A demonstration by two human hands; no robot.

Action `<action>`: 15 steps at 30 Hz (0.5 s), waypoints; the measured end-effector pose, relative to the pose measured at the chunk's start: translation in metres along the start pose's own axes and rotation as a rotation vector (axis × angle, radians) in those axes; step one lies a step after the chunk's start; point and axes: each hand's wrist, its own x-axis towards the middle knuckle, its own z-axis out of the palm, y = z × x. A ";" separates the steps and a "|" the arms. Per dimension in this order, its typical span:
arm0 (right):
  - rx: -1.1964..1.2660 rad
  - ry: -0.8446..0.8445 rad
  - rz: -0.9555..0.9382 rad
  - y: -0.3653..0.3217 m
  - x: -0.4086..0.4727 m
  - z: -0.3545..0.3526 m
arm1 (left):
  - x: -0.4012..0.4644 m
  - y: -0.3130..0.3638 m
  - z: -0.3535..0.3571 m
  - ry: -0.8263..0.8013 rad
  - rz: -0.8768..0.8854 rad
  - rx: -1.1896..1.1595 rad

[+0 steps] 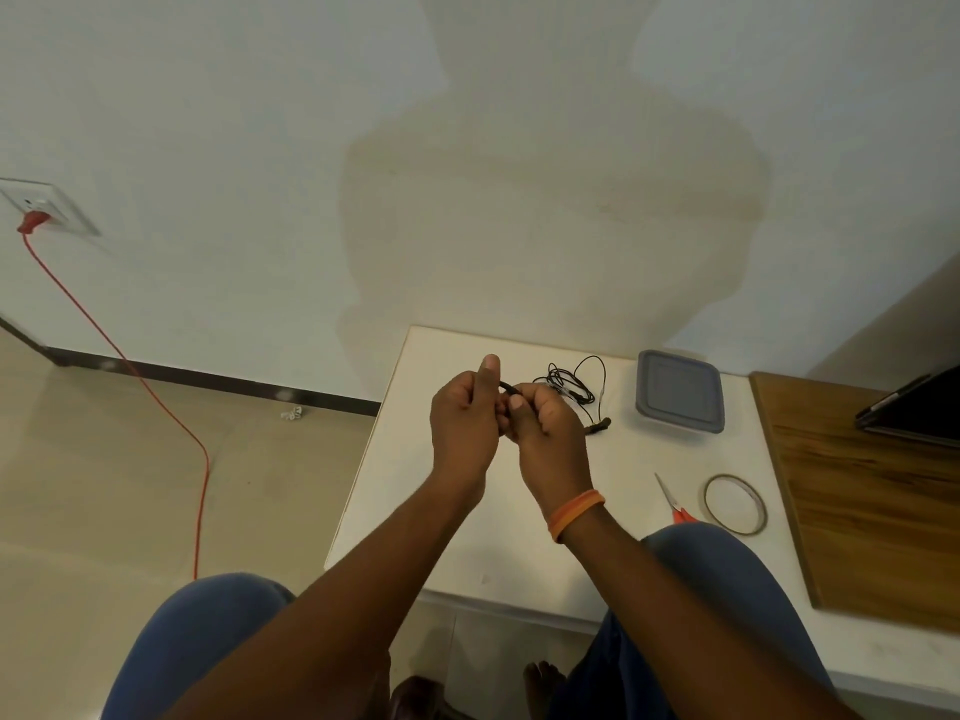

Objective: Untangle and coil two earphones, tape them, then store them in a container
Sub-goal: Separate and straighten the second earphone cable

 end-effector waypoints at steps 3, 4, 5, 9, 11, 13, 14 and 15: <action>-0.107 0.071 -0.101 0.002 -0.001 -0.001 | -0.002 0.005 0.004 -0.101 -0.115 -0.015; -0.147 0.094 -0.123 0.002 0.002 -0.003 | -0.002 0.008 0.004 -0.170 -0.169 -0.033; -0.178 0.112 -0.135 0.002 0.004 -0.006 | -0.002 0.012 0.003 -0.239 -0.209 -0.058; -0.259 0.181 -0.216 0.002 0.009 -0.008 | -0.005 0.018 0.003 -0.269 -0.129 -0.068; -0.256 0.203 -0.252 0.002 0.005 -0.004 | -0.012 0.016 0.008 -0.184 -0.038 -0.026; -0.240 0.220 -0.291 -0.001 0.002 -0.001 | -0.019 0.014 0.011 -0.112 0.047 0.016; -0.231 0.244 -0.314 -0.004 0.002 -0.001 | -0.019 0.014 0.011 -0.076 0.090 0.054; -0.220 0.275 -0.334 -0.007 0.003 -0.001 | -0.018 0.016 0.010 -0.049 0.129 0.092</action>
